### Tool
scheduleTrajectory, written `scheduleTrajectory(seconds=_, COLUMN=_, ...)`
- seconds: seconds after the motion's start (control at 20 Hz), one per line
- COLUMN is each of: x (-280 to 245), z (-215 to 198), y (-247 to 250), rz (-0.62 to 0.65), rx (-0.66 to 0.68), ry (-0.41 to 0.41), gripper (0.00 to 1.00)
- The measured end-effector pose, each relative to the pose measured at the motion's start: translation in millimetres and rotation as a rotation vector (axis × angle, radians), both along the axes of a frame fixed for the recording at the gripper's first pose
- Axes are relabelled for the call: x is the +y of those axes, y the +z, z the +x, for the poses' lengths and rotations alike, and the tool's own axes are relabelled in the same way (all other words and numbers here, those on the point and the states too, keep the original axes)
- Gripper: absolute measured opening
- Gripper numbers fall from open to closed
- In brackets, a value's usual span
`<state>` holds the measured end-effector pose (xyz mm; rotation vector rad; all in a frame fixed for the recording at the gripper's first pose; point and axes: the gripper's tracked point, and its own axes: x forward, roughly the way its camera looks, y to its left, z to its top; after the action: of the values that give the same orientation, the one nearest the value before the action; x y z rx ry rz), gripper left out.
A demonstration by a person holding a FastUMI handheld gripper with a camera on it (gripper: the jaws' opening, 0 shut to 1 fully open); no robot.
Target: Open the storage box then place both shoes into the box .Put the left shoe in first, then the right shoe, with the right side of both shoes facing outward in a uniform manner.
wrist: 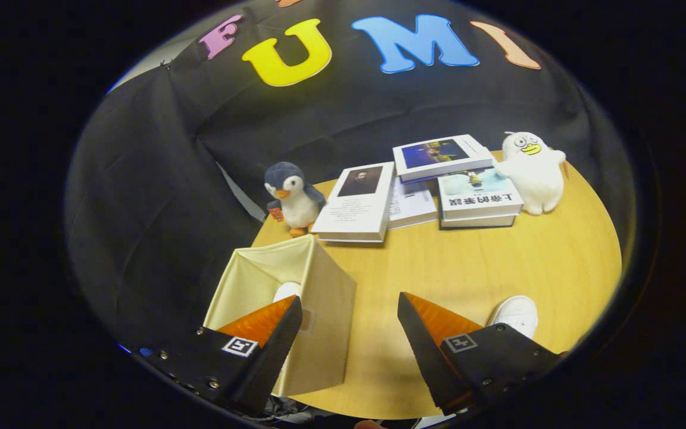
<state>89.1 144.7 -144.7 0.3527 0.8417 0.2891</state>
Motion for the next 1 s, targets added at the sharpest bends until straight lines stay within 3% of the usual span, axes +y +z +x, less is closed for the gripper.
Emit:
scheduleTrajectory(seconds=0.5, x=-150, z=-35, y=-76, rz=-0.157, rx=0.122, ry=-0.169, gripper=0.98)
scheduleTrajectory(seconds=1.0, x=-197, z=-92, y=-154, rz=-0.234, rx=0.321, ry=-0.166, gripper=0.98)
